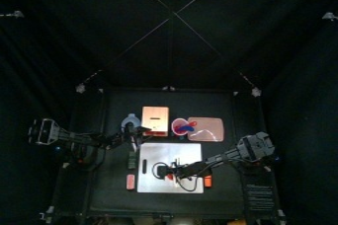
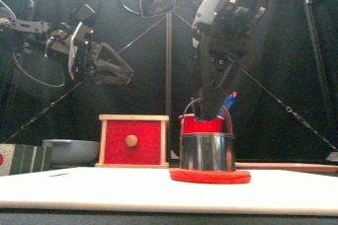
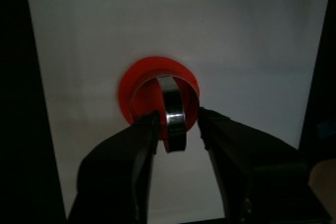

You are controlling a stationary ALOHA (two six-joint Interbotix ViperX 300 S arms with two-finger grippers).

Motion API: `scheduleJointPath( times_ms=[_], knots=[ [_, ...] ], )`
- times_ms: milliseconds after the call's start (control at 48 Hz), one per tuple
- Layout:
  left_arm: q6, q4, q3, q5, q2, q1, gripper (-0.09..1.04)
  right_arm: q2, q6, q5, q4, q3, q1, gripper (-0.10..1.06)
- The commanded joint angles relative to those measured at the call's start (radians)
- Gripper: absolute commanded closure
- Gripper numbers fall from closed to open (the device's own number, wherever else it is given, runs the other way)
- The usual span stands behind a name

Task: Get the cutter from the drawer then cut the dough then place the extra dough in the bowl
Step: Cut the dough

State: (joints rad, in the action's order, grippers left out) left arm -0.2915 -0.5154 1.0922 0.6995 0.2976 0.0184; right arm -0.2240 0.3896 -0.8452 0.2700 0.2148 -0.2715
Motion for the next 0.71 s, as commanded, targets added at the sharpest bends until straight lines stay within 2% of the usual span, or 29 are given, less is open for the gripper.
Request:
scheduleJointPath(
  times_ms=[21, 208, 333, 417, 542, 667, 708],
  knots=[
    [-0.002, -0.002, -0.017, 0.009, 0.002, -0.006, 0.18, 0.06, 0.003, 0.0, 0.003, -0.02, 0.002, 0.14],
    [0.002, -0.014, -0.031, 0.015, -0.005, -0.044, 0.18, 0.129, 0.008, -0.011, 0.011, -0.011, 0.002, 0.14],
    [0.006, -0.043, -0.049, 0.104, -0.049, -0.117, 0.18, 0.216, 0.048, 0.008, 0.083, 0.071, 0.0, 0.14],
    [0.003, -0.035, -0.06, 0.204, -0.089, -0.17, 0.18, 0.285, 0.095, 0.072, 0.135, 0.143, -0.002, 0.14],
    [0.002, -0.017, -0.071, 0.324, -0.144, -0.232, 0.18, 0.393, 0.202, 0.25, 0.209, 0.265, 0.005, 0.14],
    [0.008, -0.015, -0.08, 0.337, -0.189, -0.278, 0.17, 0.488, 0.304, 0.436, 0.264, 0.39, 0.009, 0.14],
    [0.011, -0.017, -0.087, 0.339, -0.206, -0.293, 0.17, 0.511, 0.319, 0.497, 0.279, 0.43, 0.02, 0.14]
  ],
)
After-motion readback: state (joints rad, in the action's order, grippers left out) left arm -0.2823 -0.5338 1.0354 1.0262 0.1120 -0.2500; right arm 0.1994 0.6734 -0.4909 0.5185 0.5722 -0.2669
